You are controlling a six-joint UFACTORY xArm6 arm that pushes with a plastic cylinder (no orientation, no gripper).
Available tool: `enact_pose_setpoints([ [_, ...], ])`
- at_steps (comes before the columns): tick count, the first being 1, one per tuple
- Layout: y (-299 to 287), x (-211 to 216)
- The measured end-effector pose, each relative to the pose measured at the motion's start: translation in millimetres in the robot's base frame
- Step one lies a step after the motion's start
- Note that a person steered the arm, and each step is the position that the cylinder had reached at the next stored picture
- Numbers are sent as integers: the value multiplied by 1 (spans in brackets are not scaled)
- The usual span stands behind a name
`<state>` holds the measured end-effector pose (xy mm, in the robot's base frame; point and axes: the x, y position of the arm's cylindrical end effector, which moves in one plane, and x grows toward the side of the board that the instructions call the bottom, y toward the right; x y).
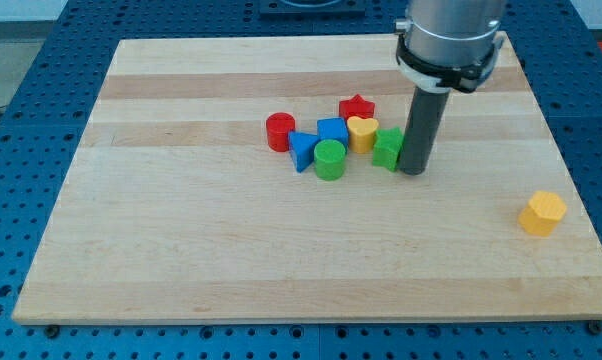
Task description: Point your arm to the right of the yellow hexagon
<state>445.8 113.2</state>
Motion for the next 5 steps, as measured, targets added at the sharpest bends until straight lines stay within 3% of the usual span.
enact_pose_setpoints([
  [1,40,55],
  [2,107,154],
  [3,130,172],
  [4,169,122],
  [5,169,68],
])
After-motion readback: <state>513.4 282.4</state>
